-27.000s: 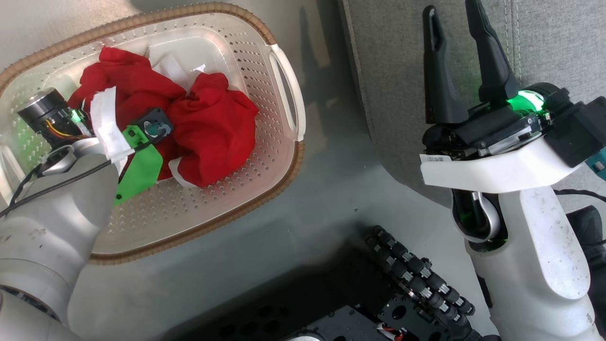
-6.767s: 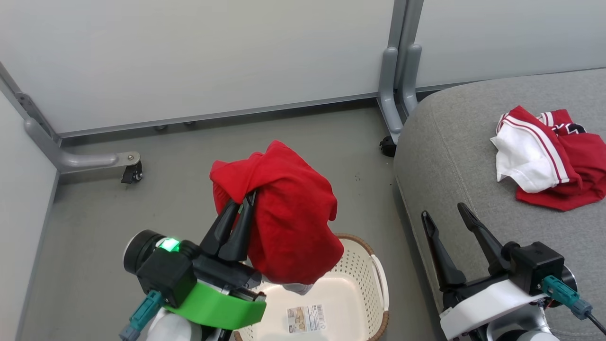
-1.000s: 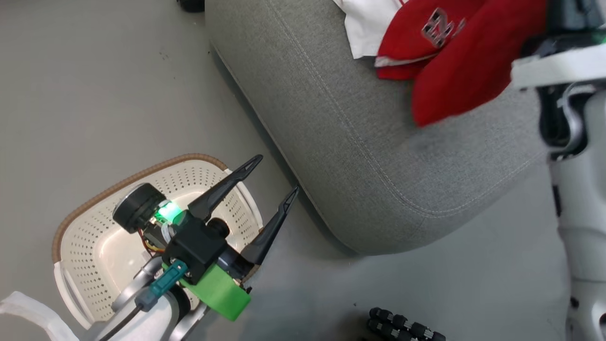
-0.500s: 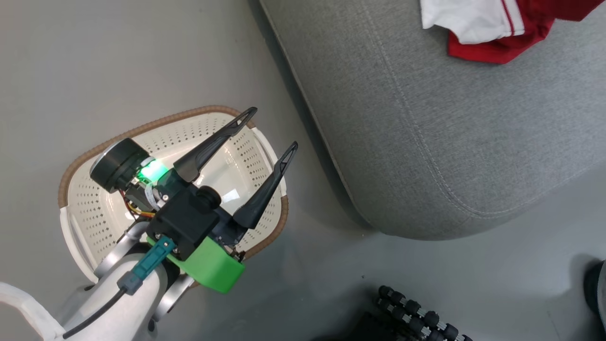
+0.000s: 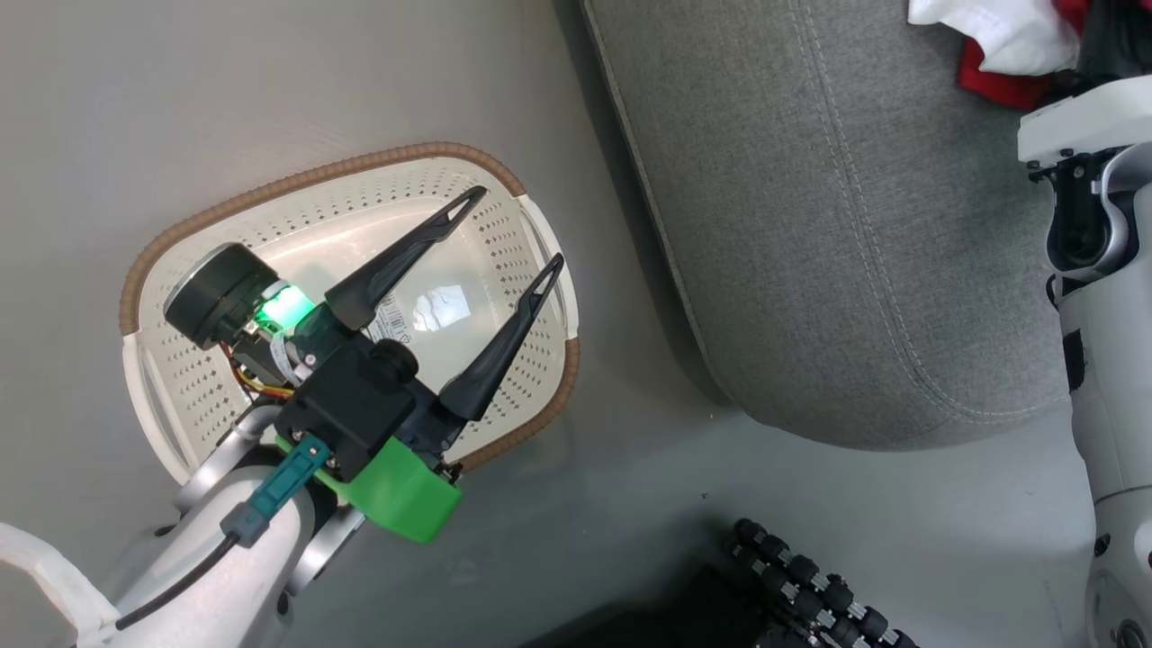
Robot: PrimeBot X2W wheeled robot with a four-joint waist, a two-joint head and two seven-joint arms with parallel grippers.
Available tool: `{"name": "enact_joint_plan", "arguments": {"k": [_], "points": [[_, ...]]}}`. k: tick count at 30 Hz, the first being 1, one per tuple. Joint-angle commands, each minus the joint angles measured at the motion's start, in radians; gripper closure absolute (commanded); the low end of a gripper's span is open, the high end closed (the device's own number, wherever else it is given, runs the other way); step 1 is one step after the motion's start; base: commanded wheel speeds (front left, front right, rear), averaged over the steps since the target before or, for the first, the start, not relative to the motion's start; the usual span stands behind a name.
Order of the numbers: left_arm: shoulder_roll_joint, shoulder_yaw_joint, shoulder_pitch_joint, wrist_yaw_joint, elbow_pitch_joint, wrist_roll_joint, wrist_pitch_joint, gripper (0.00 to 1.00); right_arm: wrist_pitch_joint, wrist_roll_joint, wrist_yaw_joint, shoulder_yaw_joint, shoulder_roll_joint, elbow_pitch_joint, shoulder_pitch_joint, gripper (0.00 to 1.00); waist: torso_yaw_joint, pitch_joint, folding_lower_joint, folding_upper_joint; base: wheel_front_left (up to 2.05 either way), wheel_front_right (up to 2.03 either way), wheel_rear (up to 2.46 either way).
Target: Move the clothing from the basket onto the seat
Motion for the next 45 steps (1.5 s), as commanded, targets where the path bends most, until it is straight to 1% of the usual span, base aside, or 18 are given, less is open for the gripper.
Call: {"name": "enact_joint_plan", "arguments": {"k": [1, 6, 9, 13, 17, 22, 25, 31, 37, 45], "points": [[0.002, 0.001, -0.012, -0.002, 0.006, -0.001, -0.01, 0.0, -0.003, -0.008, -0.001, -0.008, -0.005, -0.014, 0.028, 0.0, 0.002, -0.019, -0.0002, 0.0, 0.0, 0.0, 0.0], [-0.028, -0.008, 0.015, 0.013, 0.044, -0.018, -0.049, 0.0, -0.003, -0.072, -0.001, -0.041, 0.003, -0.112, 0.113, 0.0, 0.016, -0.086, -0.0002, 0.0, 0.0, 0.0, 0.0], [-0.047, -0.013, 0.031, 0.02, 0.075, -0.032, -0.08, 0.0, -0.003, -0.109, -0.001, -0.064, 0.026, -0.175, 0.182, 0.0, 0.03, -0.135, -0.0002, 0.0, 0.0, 0.0, 0.0], [-0.077, -0.008, 0.061, 0.043, 0.123, -0.048, -0.125, 0.0, -0.004, -0.16, -0.001, -0.085, 0.063, -0.276, 0.296, 0.0, 0.053, -0.208, -0.0002, 0.0, 0.0, 0.0, 0.0], [-0.098, 0.002, 0.091, 0.069, 0.166, -0.065, -0.156, 0.0, -0.004, -0.212, -0.001, -0.092, 0.094, -0.385, 0.397, 0.0, 0.086, -0.278, -0.0002, 0.0, 0.0, 0.0, 0.0], [-0.129, 0.019, 0.131, 0.101, 0.214, -0.093, -0.186, 0.0, -0.003, -0.268, -0.001, -0.07, 0.123, -0.499, 0.499, 0.0, 0.137, -0.355, -0.0002, 0.0, 0.0, 0.0, 0.0], [-0.147, 0.043, 0.152, 0.126, 0.236, -0.104, -0.199, 0.0, -0.004, -0.293, -0.001, -0.047, 0.137, -0.555, 0.546, 0.0, 0.172, -0.391, -0.0002, 0.0, 0.0, 0.0, 0.0], [-0.176, 0.093, 0.185, 0.155, 0.276, -0.118, -0.212, 0.0, 0.003, -0.323, -0.001, 0.0, 0.155, -0.623, 0.612, 0.0, 0.247, -0.447, -0.0002, 0.0, 0.0, 0.0, 0.0], [-0.199, 0.183, 0.224, 0.187, 0.279, -0.109, -0.212, 0.0, 0.031, -0.341, -0.001, 0.048, 0.162, -0.665, 0.651, 0.0, 0.311, -0.495, -0.0002, 0.0, 0.0, 0.0, 0.0], [-0.236, 0.324, 0.307, 0.19, 0.261, -0.079, -0.211, 0.0, 0.063, -0.351, -0.001, 0.082, 0.168, -0.701, 0.704, 0.0, 0.376, -0.556, -0.0002, 0.0, 0.0, 0.0, 0.0]]}}
